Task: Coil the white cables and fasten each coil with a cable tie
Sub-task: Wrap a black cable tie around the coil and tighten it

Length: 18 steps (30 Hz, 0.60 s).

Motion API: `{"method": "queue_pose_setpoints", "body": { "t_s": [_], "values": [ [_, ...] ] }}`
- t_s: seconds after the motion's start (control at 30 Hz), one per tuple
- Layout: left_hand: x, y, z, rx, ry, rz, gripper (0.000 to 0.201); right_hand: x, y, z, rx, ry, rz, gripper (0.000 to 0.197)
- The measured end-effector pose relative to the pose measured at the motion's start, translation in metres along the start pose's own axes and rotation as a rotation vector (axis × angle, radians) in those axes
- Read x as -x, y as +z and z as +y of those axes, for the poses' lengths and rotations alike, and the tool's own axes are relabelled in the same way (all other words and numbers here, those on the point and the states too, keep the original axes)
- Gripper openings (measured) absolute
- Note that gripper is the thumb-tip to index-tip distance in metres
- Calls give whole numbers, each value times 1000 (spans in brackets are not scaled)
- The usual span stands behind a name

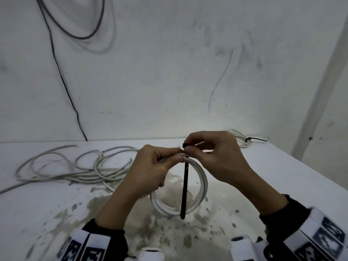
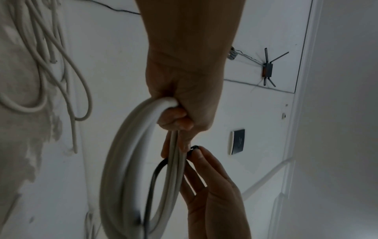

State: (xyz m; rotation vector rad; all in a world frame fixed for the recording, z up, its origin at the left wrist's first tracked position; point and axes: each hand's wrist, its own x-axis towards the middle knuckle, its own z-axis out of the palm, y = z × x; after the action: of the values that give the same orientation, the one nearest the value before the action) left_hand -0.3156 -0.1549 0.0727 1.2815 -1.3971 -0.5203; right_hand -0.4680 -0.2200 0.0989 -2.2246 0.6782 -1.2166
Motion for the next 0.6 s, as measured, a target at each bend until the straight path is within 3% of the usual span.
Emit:
{"method": "queue_pose_setpoints", "body": {
  "t_s": [0.43,0.5,0.6],
  "values": [
    [-6,-30,-6,63,-17,145,20,-23,43,-6,-227,125,37,7],
    [-8,-32,-8,130,-39,173,19,-24,43,-6,-105,52,0,6],
    [-10,-36,-10,264,-93,200,17,-23,39,-4,30,-121,-77,24]
  ]
}}
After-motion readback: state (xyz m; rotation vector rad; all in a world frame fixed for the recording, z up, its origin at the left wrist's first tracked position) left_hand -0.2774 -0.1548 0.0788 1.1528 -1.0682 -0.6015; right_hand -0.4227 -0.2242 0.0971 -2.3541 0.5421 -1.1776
